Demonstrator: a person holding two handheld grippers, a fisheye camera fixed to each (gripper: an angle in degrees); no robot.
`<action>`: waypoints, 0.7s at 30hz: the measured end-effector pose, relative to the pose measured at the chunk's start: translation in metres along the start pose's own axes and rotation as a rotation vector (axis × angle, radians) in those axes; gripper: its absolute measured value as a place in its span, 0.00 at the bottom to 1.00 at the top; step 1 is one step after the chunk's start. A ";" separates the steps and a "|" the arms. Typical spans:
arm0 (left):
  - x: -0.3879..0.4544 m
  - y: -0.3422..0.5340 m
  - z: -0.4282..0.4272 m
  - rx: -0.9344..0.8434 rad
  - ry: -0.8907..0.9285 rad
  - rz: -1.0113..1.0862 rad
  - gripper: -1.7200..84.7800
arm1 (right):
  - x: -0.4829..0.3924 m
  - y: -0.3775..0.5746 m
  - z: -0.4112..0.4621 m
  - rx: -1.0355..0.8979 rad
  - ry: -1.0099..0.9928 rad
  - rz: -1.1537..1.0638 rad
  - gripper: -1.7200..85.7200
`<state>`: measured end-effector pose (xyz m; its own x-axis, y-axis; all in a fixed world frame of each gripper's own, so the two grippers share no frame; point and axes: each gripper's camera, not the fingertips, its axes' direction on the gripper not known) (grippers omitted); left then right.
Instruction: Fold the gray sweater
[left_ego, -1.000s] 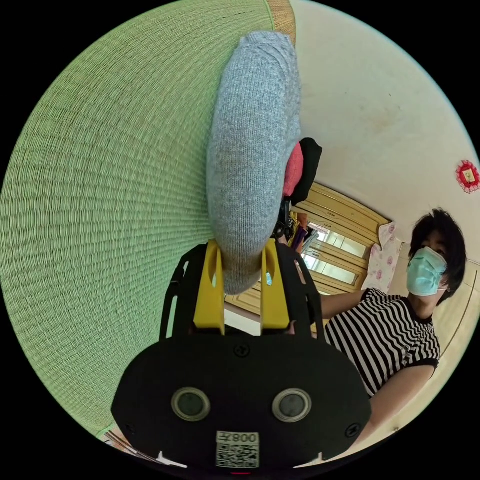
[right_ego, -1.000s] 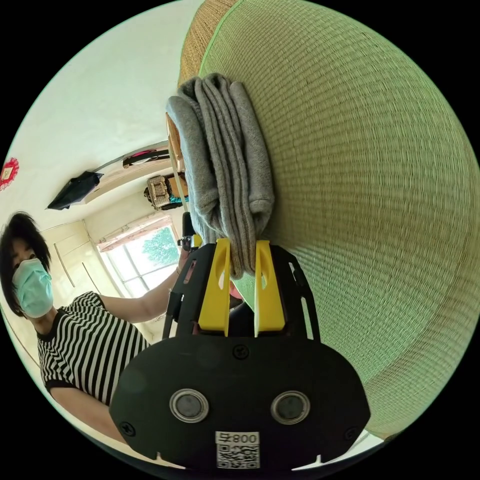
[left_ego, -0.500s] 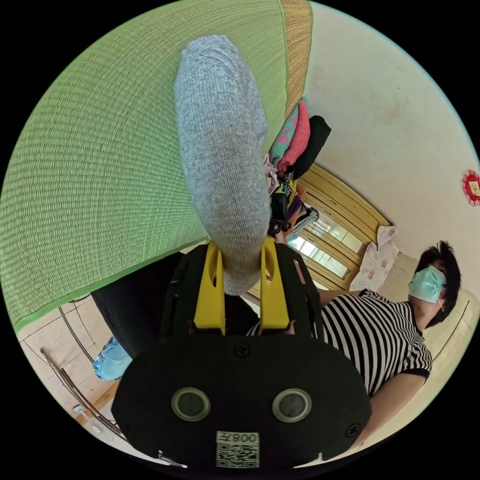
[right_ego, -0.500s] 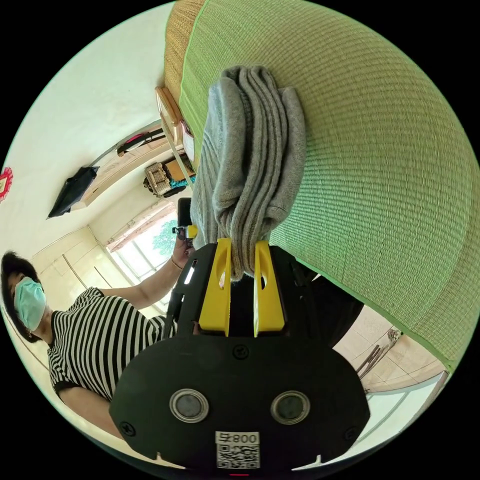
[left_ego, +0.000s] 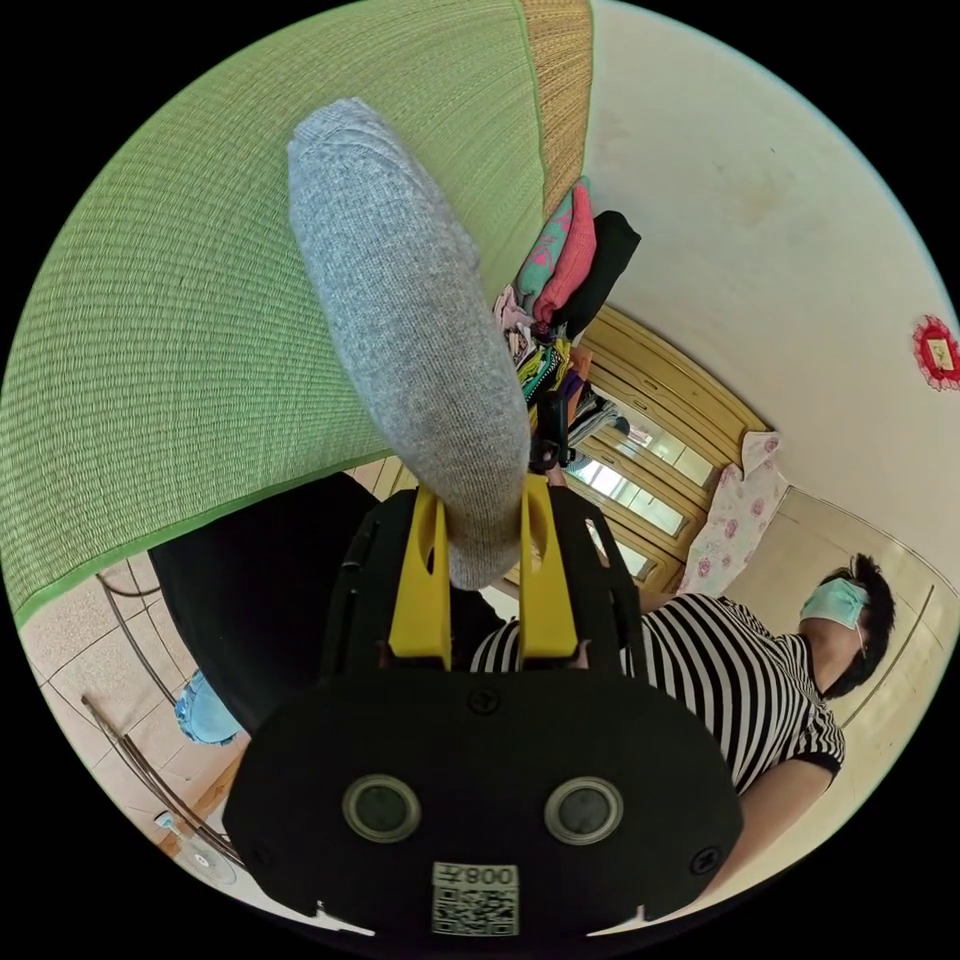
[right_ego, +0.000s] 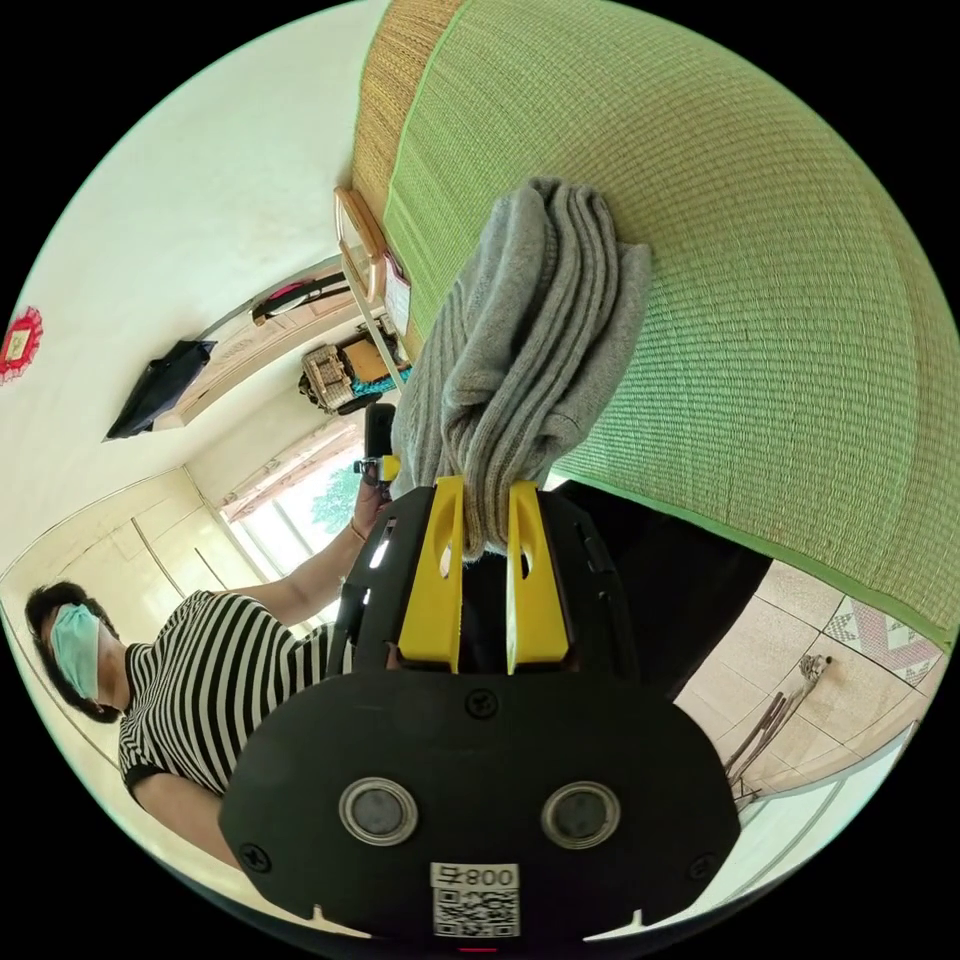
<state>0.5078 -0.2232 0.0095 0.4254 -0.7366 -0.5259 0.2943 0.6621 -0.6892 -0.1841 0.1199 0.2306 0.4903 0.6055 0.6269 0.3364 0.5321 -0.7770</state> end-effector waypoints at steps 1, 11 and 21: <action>0.006 0.010 0.003 -0.005 0.006 0.001 0.15 | 0.004 0.004 -0.008 0.010 -0.004 0.001 0.10; 0.060 0.104 0.036 -0.039 0.049 -0.009 0.15 | 0.046 0.037 -0.086 0.090 -0.054 -0.001 0.10; 0.159 0.161 0.089 -0.083 0.015 0.072 0.15 | 0.087 0.036 -0.233 0.199 -0.107 -0.078 0.10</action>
<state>0.6991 -0.2213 -0.1400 0.4298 -0.6898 -0.5826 0.1909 0.7001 -0.6881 0.0576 0.0539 0.2434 0.3773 0.6118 0.6952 0.1999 0.6792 -0.7062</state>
